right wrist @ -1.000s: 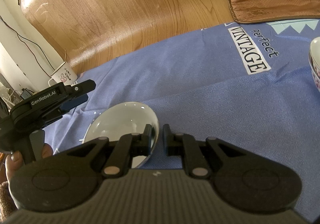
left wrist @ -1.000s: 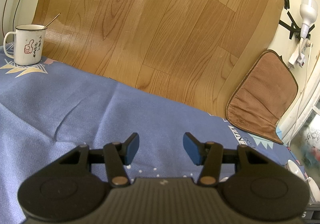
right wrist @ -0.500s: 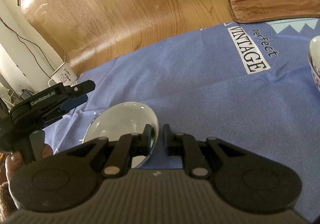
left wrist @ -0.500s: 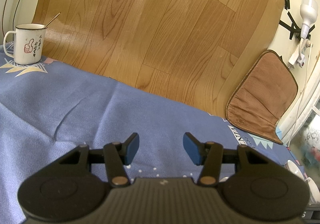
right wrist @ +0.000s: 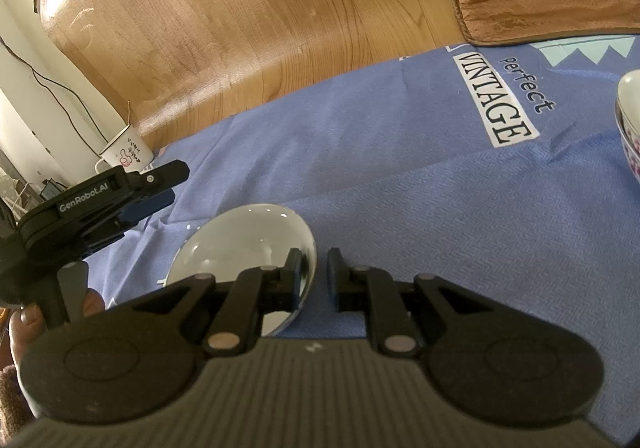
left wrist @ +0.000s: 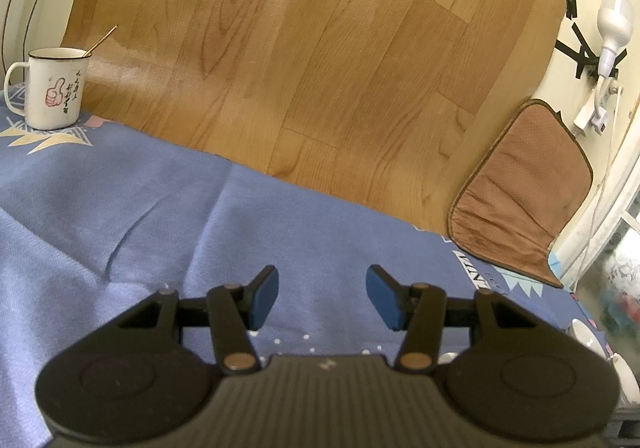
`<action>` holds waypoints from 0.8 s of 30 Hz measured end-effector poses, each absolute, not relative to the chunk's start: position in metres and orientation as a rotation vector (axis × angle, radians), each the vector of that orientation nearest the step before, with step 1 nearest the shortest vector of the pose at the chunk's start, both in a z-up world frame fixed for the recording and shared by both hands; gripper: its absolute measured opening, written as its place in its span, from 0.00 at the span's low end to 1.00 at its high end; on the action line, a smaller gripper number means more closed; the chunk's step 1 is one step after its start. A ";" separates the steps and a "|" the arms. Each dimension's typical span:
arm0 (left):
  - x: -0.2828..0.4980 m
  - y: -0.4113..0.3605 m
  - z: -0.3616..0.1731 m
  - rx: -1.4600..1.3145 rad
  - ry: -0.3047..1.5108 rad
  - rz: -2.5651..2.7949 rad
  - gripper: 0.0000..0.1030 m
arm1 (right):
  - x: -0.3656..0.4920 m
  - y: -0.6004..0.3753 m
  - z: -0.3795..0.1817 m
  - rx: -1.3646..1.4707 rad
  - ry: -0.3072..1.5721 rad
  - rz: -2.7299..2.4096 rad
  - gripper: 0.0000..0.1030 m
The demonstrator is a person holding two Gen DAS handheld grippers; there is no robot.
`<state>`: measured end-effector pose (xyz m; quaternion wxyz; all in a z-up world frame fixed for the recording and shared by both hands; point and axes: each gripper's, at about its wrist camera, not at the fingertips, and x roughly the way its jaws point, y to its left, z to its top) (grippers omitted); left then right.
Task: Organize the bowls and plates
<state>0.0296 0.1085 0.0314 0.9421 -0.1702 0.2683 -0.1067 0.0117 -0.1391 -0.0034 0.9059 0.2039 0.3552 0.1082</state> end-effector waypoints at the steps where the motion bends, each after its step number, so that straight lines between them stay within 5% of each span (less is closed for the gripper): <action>1: 0.030 0.109 0.032 -0.350 0.548 -0.220 0.47 | 0.012 -0.139 -0.004 0.421 0.734 0.223 0.17; 7: 0.027 0.108 0.032 -0.363 0.569 -0.281 0.40 | 0.010 -0.140 -0.003 0.419 0.731 0.215 0.18; 24: -0.020 0.075 0.033 -0.290 0.697 -0.358 0.39 | -0.004 -0.153 0.002 0.436 0.680 0.232 0.25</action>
